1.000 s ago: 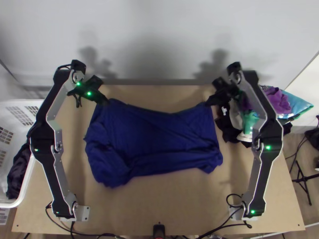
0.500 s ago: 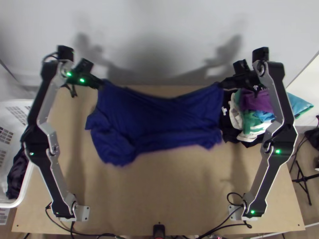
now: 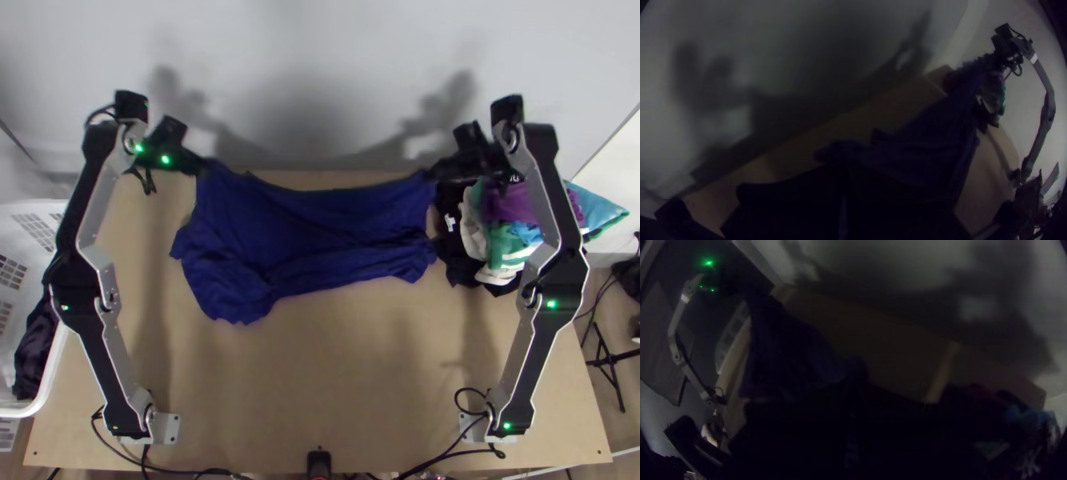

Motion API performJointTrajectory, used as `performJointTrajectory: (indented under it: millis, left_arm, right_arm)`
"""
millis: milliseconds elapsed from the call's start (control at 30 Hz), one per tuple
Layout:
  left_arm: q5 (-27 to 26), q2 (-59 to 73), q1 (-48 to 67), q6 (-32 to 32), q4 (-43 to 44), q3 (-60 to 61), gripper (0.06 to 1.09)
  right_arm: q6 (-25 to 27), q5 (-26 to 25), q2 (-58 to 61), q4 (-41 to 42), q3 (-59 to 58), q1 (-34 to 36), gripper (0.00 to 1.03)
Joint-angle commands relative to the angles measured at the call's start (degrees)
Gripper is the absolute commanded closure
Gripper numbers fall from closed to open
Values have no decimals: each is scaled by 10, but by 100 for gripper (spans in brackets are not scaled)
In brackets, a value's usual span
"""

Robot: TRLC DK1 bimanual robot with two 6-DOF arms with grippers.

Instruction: Fold the t-shirt

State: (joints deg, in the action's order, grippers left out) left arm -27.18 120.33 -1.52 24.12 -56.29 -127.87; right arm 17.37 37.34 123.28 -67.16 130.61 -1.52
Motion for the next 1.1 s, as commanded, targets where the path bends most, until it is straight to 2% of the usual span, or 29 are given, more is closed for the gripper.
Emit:
performJointTrajectory:
  millis: [0,100,300,433,533,600,733,833,1067]
  left_arm:
    - [21,-48,-16,-90,137,-40,105]
    - [44,-98,-16,-108,172,-45,105]
    - [47,-244,-34,-170,247,-44,104]
    - [89,-349,-57,-192,302,-32,105]
    - [92,-421,-60,-192,313,57,105]
    - [89,-474,-55,-189,319,129,105]
    - [82,-595,-13,-130,358,361,104]
    - [83,-662,21,-113,361,485,105]
    - [83,-781,31,-98,319,624,105]
  right_arm:
    - [-95,-29,-65,164,61,-8,100]
    - [-132,-77,-128,244,60,-4,100]
    - [-132,-124,-270,325,31,-4,100]
    - [-134,-184,-358,402,9,0,100]
    - [-137,-184,-408,390,-48,-1,100]
    - [-128,-184,-460,397,-148,-16,100]
    - [-97,-184,-551,408,-343,-46,100]
    - [-82,-184,-599,413,-458,-60,100]
    - [-70,-181,-691,392,-624,-81,100]
